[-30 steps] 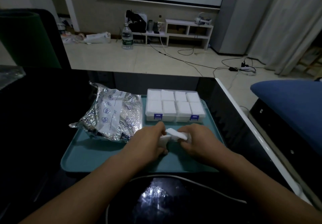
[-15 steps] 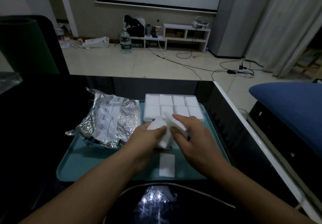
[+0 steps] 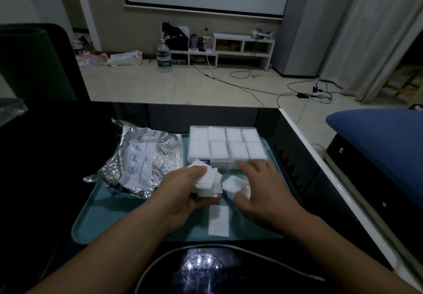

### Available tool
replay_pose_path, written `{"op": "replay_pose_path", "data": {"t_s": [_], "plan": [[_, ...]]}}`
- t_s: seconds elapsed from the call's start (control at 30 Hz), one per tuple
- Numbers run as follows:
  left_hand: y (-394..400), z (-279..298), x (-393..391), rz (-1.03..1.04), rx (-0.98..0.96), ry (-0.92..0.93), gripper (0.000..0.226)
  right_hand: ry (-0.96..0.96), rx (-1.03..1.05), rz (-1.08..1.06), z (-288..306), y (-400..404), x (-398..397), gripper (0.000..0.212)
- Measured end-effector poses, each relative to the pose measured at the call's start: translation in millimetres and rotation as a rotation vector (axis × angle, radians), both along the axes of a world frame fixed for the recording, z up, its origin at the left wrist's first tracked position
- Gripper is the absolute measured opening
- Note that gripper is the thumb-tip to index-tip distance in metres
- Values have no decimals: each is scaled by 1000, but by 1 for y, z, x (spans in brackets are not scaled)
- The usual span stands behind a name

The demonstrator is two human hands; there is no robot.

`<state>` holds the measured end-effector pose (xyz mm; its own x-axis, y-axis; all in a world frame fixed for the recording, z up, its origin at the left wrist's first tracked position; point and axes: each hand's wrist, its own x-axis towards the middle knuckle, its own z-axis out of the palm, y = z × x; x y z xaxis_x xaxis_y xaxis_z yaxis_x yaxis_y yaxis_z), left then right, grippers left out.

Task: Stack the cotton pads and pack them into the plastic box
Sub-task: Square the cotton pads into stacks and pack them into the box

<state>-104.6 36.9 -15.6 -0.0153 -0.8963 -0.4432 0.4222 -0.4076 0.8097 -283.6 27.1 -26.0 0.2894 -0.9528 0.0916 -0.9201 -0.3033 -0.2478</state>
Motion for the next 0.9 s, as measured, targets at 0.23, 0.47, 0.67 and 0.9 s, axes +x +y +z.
{"op": "replay_pose_path", "data": {"t_s": [0.23,0.47,0.67,0.9], "plan": [[3,-2,-8,-60,-24,38,31,-261,-132,341,9,12,19,62],[1,5,0,-81,35,266,59,-521,-186,162,6,2,21,17],[5,7,-8,-55,28,213,45,-906,38,-43,20,1,24,26],[4,4,-9,-7,-3,141,27,-1033,305,-118,35,-3,13,24]]}}
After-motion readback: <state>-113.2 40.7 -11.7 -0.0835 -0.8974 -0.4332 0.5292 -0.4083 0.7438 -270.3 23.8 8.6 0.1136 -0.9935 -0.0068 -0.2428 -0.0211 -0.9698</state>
